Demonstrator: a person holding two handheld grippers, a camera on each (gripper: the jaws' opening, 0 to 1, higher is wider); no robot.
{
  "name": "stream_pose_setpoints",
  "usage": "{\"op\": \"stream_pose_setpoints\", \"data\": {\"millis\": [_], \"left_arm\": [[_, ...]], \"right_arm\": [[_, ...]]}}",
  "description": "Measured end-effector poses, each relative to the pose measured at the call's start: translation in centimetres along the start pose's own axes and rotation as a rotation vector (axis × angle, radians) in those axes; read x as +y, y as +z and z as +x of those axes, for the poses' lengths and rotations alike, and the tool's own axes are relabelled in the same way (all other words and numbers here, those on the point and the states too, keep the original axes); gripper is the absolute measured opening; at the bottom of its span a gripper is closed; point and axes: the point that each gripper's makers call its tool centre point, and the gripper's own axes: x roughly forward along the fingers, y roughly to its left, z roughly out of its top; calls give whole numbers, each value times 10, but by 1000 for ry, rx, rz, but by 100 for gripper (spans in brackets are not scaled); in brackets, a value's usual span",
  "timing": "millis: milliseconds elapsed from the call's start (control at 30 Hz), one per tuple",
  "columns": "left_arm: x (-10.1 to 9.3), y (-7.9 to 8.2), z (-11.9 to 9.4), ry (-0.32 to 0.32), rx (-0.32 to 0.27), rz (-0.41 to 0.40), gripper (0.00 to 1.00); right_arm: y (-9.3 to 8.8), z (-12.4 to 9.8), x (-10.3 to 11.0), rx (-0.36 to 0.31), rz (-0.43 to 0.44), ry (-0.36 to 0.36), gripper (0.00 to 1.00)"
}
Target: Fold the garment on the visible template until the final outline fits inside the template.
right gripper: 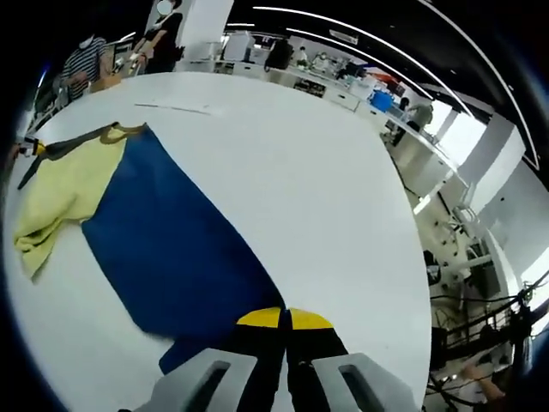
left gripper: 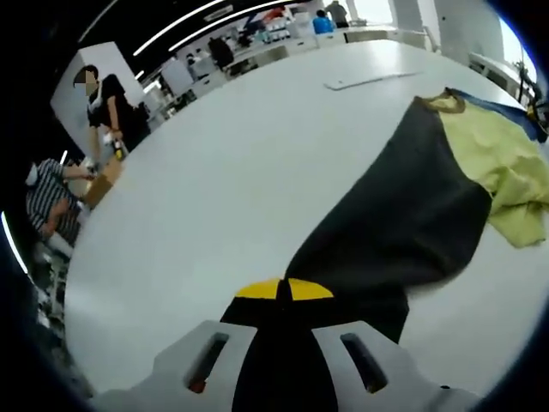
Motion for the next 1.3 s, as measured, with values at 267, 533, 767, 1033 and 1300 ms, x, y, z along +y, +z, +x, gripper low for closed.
{"op": "stream_pose_setpoints", "data": {"millis": [267,533,767,1033,1300], "left_arm": [[-3,0,-13,-10,-48,-87,10],[-21,13,-32,-83,-161,-156,37],[-47,17,-50,-185,-237,-246,55],[-88,18,-72,-292,-298,-228,75],[-128,23,-91,-375,-345,-226,87]], "right_arm": [[13,-11,17,-73,91,65,22],[40,-29,54,-174,103,192,51],[50,-45,98,-204,116,339,69],[50,-55,142,-192,64,431,74],[53,-65,182,-204,17,513,74]]}}
